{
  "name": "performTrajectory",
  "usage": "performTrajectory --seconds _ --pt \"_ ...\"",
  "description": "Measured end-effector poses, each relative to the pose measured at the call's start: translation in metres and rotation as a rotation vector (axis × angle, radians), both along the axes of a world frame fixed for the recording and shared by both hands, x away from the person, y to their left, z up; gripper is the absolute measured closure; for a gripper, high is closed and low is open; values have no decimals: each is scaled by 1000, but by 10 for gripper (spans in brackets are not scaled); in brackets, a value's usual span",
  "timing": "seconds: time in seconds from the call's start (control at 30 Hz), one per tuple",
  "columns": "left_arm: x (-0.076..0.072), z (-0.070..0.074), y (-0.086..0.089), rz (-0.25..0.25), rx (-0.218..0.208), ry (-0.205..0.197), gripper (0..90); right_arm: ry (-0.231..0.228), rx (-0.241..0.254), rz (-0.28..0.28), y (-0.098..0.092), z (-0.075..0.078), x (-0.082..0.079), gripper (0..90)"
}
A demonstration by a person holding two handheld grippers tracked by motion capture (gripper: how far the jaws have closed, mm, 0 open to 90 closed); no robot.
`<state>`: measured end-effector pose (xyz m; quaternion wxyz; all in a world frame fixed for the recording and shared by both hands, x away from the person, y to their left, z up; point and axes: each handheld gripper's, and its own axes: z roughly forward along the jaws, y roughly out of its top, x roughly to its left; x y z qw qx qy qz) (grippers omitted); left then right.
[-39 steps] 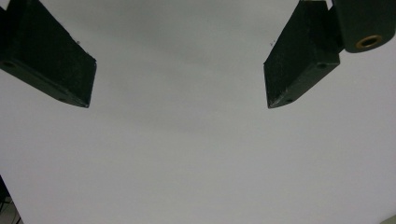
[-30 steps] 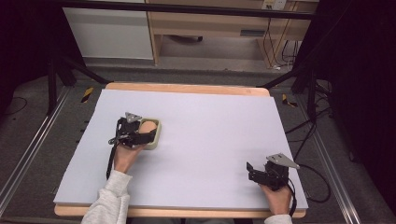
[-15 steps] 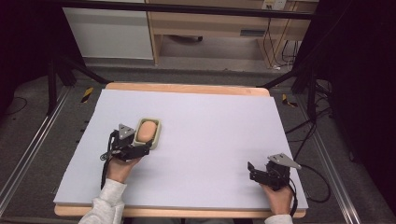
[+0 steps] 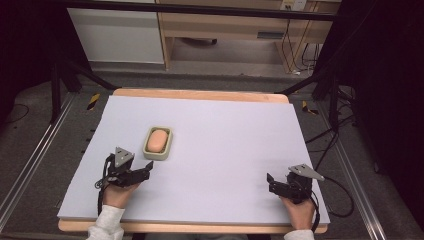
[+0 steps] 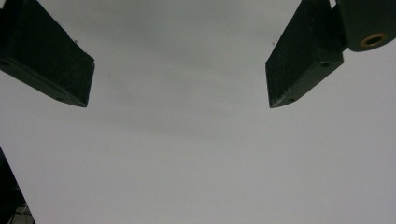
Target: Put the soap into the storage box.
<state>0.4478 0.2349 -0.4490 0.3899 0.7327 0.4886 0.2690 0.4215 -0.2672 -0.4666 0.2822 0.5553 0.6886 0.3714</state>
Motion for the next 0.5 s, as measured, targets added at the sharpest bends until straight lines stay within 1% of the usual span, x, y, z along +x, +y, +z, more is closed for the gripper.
performTrajectory --seconds 0.17,0.3,0.4,0.5 --pt "-6 -6 6 0 20 18 243 9 -1 -2 -1 -1 1 78" --pt "-8 -8 12 9 23 18 240 24 0 -4 -2 -2 2 77" --pt "-9 -11 17 18 21 27 238 27 2 -2 -3 -2 2 76" --pt "-10 -13 21 26 28 33 238 36 3 -4 -4 -3 3 74"
